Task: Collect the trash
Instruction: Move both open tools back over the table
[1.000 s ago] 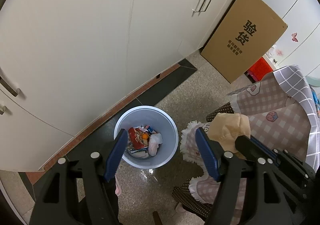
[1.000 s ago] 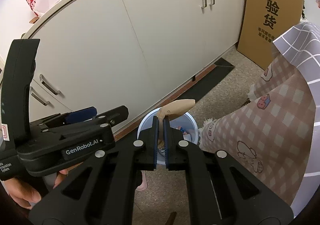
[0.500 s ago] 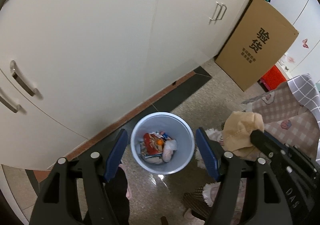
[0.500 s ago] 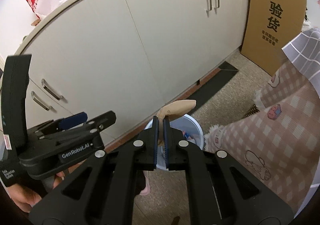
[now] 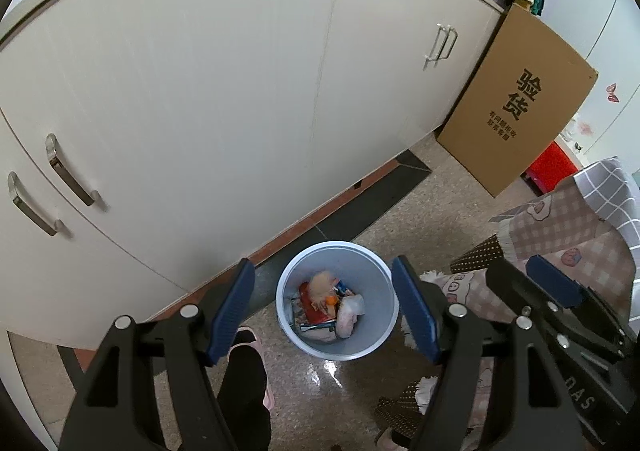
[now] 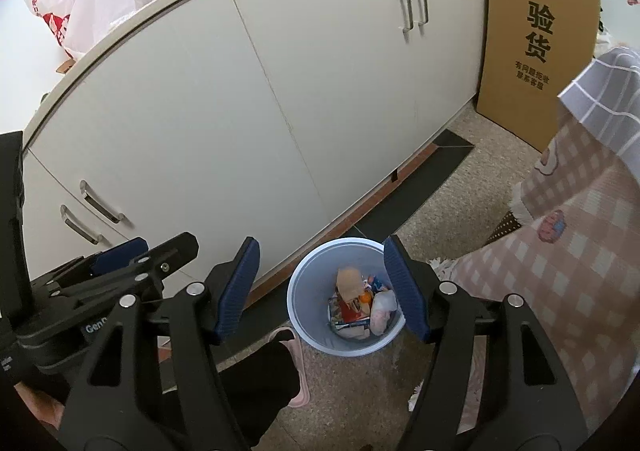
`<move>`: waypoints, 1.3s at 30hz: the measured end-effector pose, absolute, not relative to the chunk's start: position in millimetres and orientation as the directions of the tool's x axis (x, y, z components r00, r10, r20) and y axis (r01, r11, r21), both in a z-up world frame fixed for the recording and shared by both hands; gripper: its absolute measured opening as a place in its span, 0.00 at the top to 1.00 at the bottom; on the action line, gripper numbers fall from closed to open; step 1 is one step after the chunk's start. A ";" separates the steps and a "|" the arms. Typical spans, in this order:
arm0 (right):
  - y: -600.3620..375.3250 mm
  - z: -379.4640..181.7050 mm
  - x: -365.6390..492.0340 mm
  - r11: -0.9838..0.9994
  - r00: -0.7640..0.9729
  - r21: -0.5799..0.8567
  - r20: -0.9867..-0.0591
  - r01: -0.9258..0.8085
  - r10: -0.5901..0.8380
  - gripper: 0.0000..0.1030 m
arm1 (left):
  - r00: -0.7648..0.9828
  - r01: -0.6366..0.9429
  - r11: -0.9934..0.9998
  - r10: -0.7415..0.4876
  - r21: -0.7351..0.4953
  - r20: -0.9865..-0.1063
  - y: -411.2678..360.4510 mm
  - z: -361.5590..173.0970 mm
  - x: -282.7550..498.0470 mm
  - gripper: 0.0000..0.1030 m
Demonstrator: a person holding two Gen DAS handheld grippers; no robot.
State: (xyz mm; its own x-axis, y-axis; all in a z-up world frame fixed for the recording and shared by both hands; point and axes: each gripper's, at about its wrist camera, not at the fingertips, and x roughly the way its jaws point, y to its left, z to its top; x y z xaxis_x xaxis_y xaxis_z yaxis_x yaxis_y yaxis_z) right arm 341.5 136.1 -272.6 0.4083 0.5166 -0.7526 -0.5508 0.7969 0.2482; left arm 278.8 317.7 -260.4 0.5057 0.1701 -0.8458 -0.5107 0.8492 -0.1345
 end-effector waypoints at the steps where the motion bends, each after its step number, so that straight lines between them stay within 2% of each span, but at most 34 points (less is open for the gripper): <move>1: 134.2 -271.4 340.7 0.797 0.410 0.249 -0.751 -0.550 0.518 0.37 | 0.509 -0.507 0.851 0.171 -0.134 -0.843 315.7 -258.4 278.5 0.32; 8: 115.0 -246.1 332.3 0.789 0.418 0.288 -0.722 -0.543 0.552 0.37 | 0.536 -0.492 0.858 0.163 -0.150 -0.828 306.1 -239.6 270.9 0.32; 14: 87.4 -198.4 322.1 0.758 0.452 0.343 -0.640 -0.554 0.621 0.37 | 0.611 -0.471 0.863 0.169 -0.184 -0.773 289.0 -187.2 261.8 0.30; 19: 46.9 -154.1 320.8 0.773 0.531 0.335 -0.577 -0.539 0.620 0.35 | 0.659 -0.443 0.874 0.167 -0.199 -0.734 260.1 -145.2 268.1 0.28; 22: 7.1 -133.7 326.6 0.792 0.579 0.328 -0.549 -0.514 0.603 0.35 | 0.687 -0.383 0.907 0.152 -0.176 -0.711 223.0 -124.8 278.2 0.27; 30: -125.3 -115.9 351.3 0.890 0.716 0.284 -0.528 -0.358 0.457 0.34 | 0.733 -0.072 0.996 0.021 -0.047 -0.680 79.6 -96.1 332.6 0.27; 35: -217.8 -119.8 371.8 0.940 0.775 0.274 -0.542 -0.202 0.325 0.33 | 0.725 0.114 0.993 -0.101 -0.025 -0.681 -5.4 -99.8 369.3 0.27; 39: -279.6 -130.4 381.6 0.955 0.787 0.282 -0.565 -0.097 0.247 0.32 | 0.691 0.219 0.970 -0.080 0.103 -0.718 -76.0 -119.7 401.1 0.27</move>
